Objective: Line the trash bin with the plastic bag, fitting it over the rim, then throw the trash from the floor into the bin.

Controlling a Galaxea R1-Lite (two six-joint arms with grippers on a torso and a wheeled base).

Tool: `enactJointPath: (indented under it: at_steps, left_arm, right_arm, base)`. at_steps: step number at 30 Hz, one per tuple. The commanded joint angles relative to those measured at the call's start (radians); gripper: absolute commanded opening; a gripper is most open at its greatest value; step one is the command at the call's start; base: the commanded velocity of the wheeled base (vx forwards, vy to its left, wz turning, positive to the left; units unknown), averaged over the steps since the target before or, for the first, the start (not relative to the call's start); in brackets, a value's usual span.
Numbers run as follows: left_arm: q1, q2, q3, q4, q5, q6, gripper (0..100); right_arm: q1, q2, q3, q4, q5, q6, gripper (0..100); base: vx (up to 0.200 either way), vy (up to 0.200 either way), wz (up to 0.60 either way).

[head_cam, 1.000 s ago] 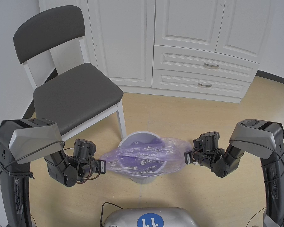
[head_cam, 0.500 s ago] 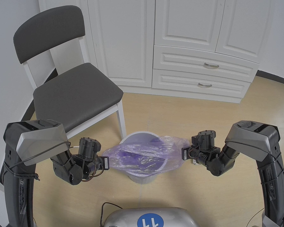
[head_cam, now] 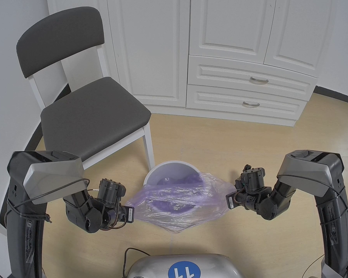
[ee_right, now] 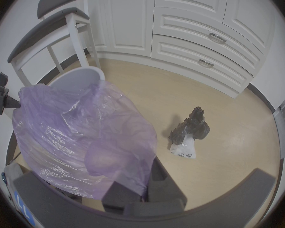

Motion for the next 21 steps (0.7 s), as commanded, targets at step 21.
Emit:
enactJointPath:
  at_steps: [21]
  left_arm:
    - [0.008, 0.04, 0.012, 0.013, -0.029, 0.049, 0]
  right_arm:
    - [-0.004, -0.009, 0.021, 0.057, 0.021, -0.027, 0]
  base:
    - [0.0, 0.0, 0.0]
